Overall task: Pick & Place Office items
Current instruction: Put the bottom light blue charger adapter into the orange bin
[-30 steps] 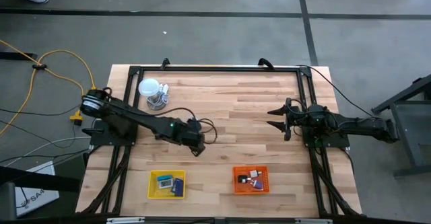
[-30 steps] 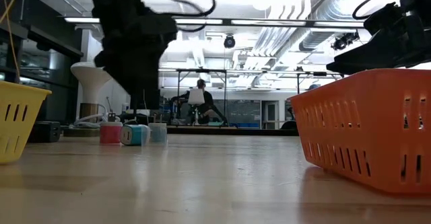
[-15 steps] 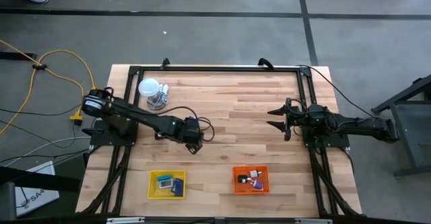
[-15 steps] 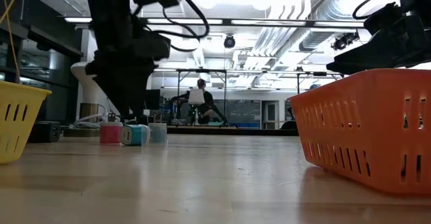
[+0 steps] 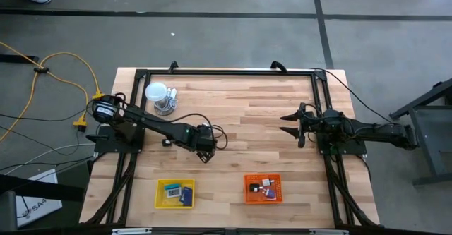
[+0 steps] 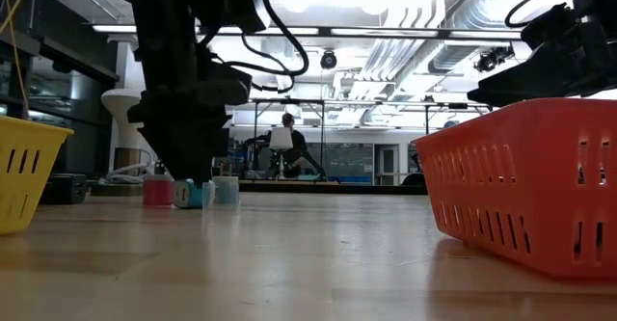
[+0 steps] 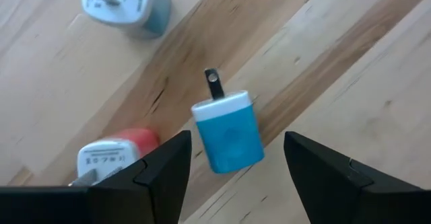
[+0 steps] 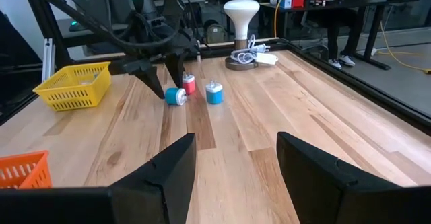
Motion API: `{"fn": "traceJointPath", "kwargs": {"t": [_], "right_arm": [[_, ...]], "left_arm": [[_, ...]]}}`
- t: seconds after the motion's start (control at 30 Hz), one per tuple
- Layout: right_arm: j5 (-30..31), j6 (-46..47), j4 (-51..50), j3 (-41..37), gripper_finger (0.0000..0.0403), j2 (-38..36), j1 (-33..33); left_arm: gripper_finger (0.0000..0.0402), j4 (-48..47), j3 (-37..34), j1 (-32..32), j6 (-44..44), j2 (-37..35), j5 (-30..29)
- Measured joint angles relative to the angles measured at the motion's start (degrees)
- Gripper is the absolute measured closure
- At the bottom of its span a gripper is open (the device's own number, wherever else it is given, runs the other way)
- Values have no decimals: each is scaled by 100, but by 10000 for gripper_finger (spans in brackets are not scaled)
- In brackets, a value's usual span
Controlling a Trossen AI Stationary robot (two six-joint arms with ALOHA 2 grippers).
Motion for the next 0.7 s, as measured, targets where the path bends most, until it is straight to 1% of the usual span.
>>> {"fn": "traceJointPath", "kwargs": {"t": [0.43,0.57,0.7], "right_arm": [[-1,0,-8,1,208,21,0],[-1,0,1,-1,208,24,1],[-1,0,4,1,208,25,1]], "left_arm": [[176,142,2,61,-2,241,50],[192,184,2,96,37,240,46],[219,191,3,103,42,240,44]]}}
